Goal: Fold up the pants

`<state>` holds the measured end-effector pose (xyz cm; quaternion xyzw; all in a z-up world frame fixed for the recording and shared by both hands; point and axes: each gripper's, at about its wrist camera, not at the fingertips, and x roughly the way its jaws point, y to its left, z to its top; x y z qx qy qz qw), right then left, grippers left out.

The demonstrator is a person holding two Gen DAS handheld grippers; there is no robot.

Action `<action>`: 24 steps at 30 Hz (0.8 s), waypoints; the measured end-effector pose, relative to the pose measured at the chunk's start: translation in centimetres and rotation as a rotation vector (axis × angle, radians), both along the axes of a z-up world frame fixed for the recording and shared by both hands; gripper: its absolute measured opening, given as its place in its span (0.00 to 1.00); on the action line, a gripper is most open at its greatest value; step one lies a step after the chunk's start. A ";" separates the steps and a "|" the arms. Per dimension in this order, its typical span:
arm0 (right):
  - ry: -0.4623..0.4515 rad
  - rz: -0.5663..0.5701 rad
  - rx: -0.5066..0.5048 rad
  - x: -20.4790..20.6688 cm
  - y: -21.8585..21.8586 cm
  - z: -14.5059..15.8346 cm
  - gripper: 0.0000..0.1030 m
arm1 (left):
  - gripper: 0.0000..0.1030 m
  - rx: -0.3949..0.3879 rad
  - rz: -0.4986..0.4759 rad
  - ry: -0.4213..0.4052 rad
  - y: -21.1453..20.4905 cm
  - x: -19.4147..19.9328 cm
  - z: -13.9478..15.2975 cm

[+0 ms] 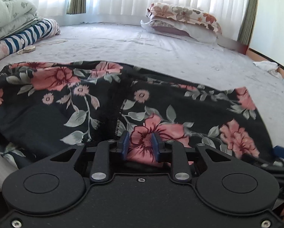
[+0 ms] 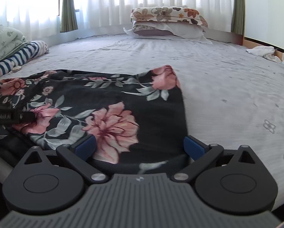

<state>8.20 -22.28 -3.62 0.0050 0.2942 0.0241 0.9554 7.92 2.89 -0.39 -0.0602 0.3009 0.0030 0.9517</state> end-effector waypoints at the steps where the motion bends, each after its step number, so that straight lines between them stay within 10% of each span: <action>1: 0.008 -0.014 0.007 0.0 -0.5 0.0 1.00 | 0.24 0.020 -0.004 -0.010 -0.1 -0.1 -0.1; 12: -0.017 -0.035 0.158 3.2 -4.7 3.3 1.00 | 0.24 0.089 -0.019 -0.028 -0.8 -0.4 -0.3; 19: 0.049 -0.014 0.328 9.2 -7.7 3.1 0.54 | 0.24 0.108 -0.022 -0.040 -1.0 -0.6 -0.6; 24: 0.083 0.029 0.260 12.0 -6.3 2.3 0.49 | 0.24 0.125 -0.028 -0.047 -1.2 -0.7 -0.7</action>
